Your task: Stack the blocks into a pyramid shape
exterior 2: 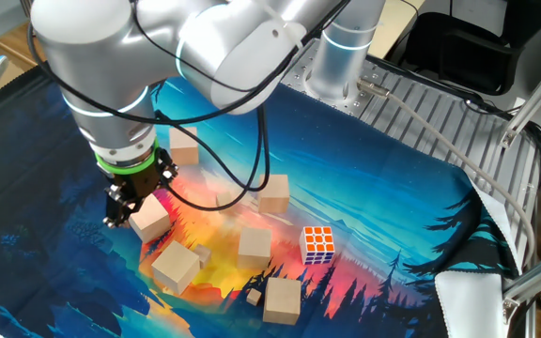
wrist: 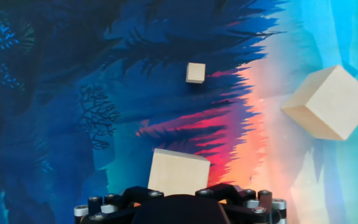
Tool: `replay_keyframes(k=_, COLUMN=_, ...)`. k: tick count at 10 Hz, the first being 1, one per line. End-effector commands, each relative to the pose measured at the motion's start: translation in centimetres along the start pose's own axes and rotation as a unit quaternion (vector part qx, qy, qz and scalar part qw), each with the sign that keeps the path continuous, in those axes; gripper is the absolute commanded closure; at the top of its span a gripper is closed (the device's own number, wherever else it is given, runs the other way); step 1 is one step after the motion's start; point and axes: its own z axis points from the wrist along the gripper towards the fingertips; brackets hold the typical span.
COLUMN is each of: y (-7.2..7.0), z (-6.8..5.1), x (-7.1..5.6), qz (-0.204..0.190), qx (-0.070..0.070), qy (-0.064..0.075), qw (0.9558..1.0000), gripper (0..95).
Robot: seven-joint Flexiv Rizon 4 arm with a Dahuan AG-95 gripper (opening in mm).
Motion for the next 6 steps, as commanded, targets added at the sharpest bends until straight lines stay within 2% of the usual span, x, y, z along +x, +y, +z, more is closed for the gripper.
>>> replay_keyframes(k=1, y=0.19, z=-0.01, x=0.02, qz=-0.002, qx=-0.003, qy=0.001, qw=1.0000, gripper=0.0)
replay_keyframes(k=3, y=0.19, z=-0.01, x=0.02, qz=-0.016, qx=-0.002, qy=0.005, qw=0.9999, gripper=0.0)
replay_keyframes(k=5, y=0.19, z=-0.02, x=0.05, qz=-0.041, qx=-0.005, qy=0.001, qw=0.9991, gripper=0.0)
replay_keyframes(k=6, y=0.22, z=-0.09, x=0.27, qz=-0.036, qx=0.000, qy=0.001, qw=0.9993, gripper=0.0)
